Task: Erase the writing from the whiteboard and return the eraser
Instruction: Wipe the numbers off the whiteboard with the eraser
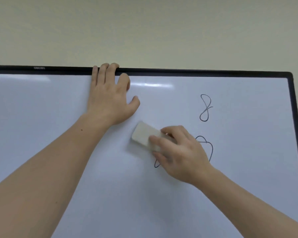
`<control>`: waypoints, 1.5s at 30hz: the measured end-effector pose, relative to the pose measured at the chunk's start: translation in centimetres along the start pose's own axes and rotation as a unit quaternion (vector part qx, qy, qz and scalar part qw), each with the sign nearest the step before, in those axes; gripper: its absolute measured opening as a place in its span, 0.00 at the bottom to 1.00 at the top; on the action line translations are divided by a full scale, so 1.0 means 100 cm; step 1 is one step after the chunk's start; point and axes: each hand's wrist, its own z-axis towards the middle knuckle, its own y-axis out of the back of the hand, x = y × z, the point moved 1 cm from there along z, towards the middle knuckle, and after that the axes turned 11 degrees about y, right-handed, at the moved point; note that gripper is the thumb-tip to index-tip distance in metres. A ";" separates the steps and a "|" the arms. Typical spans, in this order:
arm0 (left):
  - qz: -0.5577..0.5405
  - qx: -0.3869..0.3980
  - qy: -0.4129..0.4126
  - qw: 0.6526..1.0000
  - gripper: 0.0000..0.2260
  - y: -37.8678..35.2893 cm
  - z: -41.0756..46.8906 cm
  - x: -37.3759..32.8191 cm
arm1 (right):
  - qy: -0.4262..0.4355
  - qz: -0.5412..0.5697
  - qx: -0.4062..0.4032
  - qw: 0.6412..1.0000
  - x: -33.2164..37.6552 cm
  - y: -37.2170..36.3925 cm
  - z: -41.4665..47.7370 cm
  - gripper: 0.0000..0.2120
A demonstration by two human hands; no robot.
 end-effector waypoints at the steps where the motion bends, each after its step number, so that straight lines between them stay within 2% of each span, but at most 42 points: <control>1: 0.000 -0.001 0.001 1.000 0.16 0.000 0.000 0.000 | 0.049 0.016 0.031 0.998 0.004 0.001 -0.011 0.13; 3: 0.005 0.002 0.001 1.000 0.16 0.001 0.000 -0.001 | 0.098 0.027 0.062 0.993 -0.001 0.006 -0.027 0.13; 5: 0.019 0.008 0.002 1.000 0.17 0.002 0.000 -0.002 | 0.082 0.012 0.049 0.995 -0.016 0.013 -0.034 0.12; 11: 0.033 0.028 -0.009 0.999 0.17 0.002 -0.002 -0.015 | -0.132 -0.027 -0.054 0.989 -0.054 0.024 -0.008 0.13; 14: 0.027 0.038 -0.028 0.999 0.16 -0.001 -0.001 -0.028 | -0.165 -0.014 -0.073 0.983 -0.045 0.017 0.001 0.15; 16: 0.021 0.043 -0.025 0.999 0.16 -0.002 0.000 -0.035 | -0.104 -0.008 -0.057 0.993 -0.025 0.010 -0.003 0.14; 20: 0.016 0.045 -0.020 0.999 0.16 -0.005 0.000 -0.040 | 0.097 0.052 0.054 0.992 0.006 0.003 -0.037 0.12; 23: 0.021 0.038 -0.022 0.999 0.17 -0.005 0.000 -0.038 | 0.126 0.048 0.070 0.988 -0.011 0.014 -0.055 0.12; 25: 0.025 0.037 -0.022 0.999 0.18 -0.005 0.000 -0.037 | 0.072 0.015 0.026 0.997 -0.036 0.023 -0.055 0.12; 27: 0.022 0.036 -0.018 0.999 0.18 -0.006 0.000 -0.038 | -0.034 -0.027 -0.032 0.999 -0.064 0.034 -0.045 0.12; 30: 0.025 0.033 -0.013 0.999 0.18 -0.008 0.000 -0.041 | -0.188 -0.039 -0.081 0.978 -0.092 0.044 -0.029 0.15; 32: 0.032 0.035 -0.007 0.999 0.18 -0.010 0.000 -0.043 | -0.228 -0.036 -0.099 0.968 -0.095 0.043 -0.025 0.17; 35: 0.030 0.033 -0.003 0.999 0.18 -0.012 0.001 -0.050 | -0.172 -0.031 -0.088 0.981 -0.074 0.032 -0.030 0.14; 39: 0.015 0.041 -0.046 0.998 0.17 -0.017 0.005 -0.072 | 0.037 0.011 0.012 0.999 -0.045 0.026 -0.055 0.13; 41: 0.011 0.044 -0.053 0.998 0.17 -0.021 0.007 -0.081 | 0.094 0.021 0.046 0.994 -0.050 0.031 -0.066 0.13; 43: 0.009 0.039 -0.049 0.998 0.17 -0.023 0.008 -0.085 | 0.096 0.004 0.046 0.994 -0.067 0.037 -0.073 0.13; 45: 0.009 0.031 -0.046 0.998 0.18 -0.025 0.009 -0.086 | 0.046 -0.026 0.012 0.999 -0.088 0.046 -0.072 0.13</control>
